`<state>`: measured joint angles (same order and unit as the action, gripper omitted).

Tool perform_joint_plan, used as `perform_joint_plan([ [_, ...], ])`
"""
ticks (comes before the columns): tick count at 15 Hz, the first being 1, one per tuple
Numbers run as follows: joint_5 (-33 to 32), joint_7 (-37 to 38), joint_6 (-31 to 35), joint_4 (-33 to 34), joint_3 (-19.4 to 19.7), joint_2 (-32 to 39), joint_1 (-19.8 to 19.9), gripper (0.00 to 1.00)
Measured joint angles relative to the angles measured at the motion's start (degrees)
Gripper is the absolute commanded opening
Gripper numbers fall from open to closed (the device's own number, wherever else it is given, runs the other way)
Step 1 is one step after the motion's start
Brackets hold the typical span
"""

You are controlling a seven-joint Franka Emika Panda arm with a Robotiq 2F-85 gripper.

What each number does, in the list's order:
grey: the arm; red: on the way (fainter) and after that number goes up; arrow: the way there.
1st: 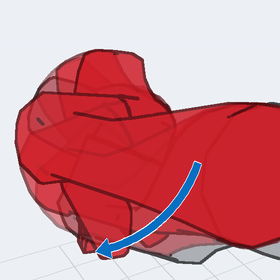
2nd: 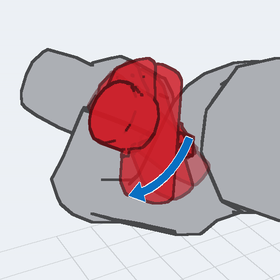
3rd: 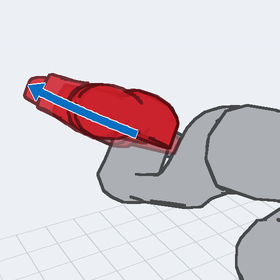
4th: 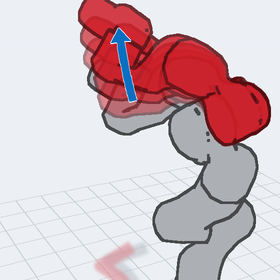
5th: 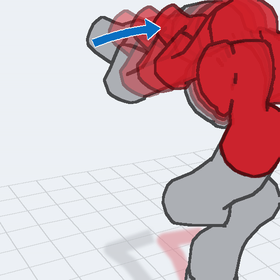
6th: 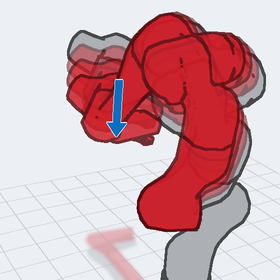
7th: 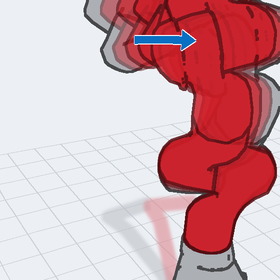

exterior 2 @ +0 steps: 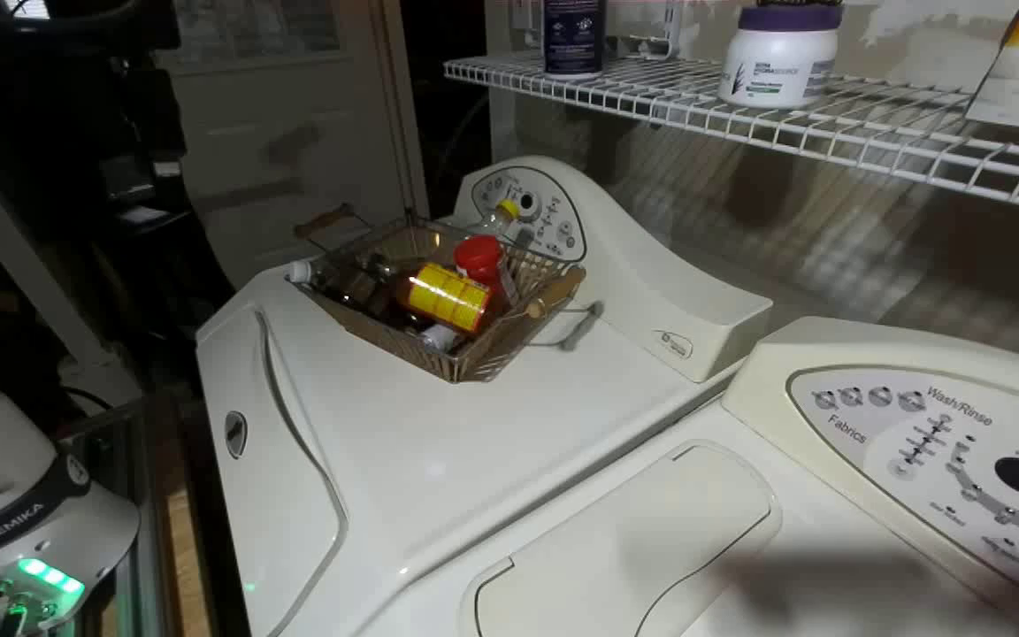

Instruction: Put the container in the black basket.

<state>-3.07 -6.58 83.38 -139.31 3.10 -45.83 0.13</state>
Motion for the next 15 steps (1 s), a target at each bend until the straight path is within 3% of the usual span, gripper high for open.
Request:
perform_joint_plan([
  [9, 0.00, -0.85, 1.65, 0.71, -0.52, 0.55, -0.95, 1.00],
  [15, -4.50, -4.66, 9.26, 10.83, -6.73, 9.56, -6.15, 1.00],
])
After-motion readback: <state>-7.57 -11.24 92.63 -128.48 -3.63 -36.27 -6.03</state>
